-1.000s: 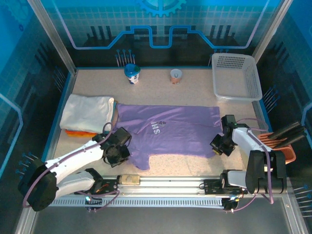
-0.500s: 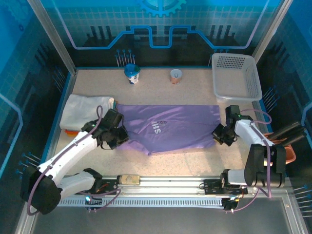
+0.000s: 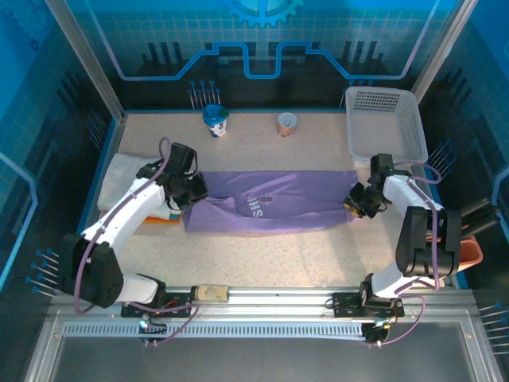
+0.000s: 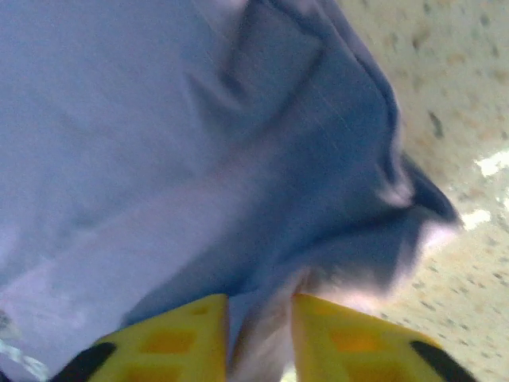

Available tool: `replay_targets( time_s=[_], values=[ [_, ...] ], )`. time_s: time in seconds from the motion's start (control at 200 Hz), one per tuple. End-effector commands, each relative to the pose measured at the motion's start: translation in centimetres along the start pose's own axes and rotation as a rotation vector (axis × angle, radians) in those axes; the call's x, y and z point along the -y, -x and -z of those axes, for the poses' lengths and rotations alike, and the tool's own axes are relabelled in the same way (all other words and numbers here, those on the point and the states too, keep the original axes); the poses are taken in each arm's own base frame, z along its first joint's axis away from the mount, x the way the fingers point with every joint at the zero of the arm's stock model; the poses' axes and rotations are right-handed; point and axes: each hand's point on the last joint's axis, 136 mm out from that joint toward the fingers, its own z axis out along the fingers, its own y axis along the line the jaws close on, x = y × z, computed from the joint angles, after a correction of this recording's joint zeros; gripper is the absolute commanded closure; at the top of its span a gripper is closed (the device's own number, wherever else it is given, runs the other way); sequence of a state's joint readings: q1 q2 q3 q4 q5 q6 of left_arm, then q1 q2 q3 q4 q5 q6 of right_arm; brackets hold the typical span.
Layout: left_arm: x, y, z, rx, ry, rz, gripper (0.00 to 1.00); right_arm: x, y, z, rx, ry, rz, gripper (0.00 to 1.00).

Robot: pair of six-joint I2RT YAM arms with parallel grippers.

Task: Fold and stack the t-shirts

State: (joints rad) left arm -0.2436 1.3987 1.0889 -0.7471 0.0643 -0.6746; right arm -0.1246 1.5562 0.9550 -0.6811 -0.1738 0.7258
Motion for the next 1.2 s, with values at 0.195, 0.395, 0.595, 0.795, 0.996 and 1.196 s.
replay_targets(
  time_s=[0.195,0.395,0.595,0.795,0.996,1.196],
  values=[
    [2.1,4.3,-1.4,0.045,-0.013,-0.108,1.00,-1.9,1.1,1.6,0.076,0.073,0.127,0.29],
    [2.1,4.5,-2.0,0.038,-0.014,-0.131,1.00,0.4,0.9,2.5,0.168,-0.001,0.166,0.33],
    [1.7,3.4,-2.1,0.013,-0.026,-0.140,1.00,1.0,2.1,1.7,0.176,-0.047,0.181,0.35],
    [0.5,2.2,-2.2,0.008,-0.018,-0.125,1.00,1.7,3.9,0.3,0.191,-0.122,0.179,0.42],
    [-0.2,1.4,-2.5,0.001,-0.016,-0.120,1.00,1.6,5.3,-1.0,0.178,-0.155,0.194,0.51],
    [-0.8,0.9,-2.7,-0.005,-0.003,-0.125,1.00,1.7,5.7,-1.9,0.161,-0.170,0.191,0.56]
  ],
)
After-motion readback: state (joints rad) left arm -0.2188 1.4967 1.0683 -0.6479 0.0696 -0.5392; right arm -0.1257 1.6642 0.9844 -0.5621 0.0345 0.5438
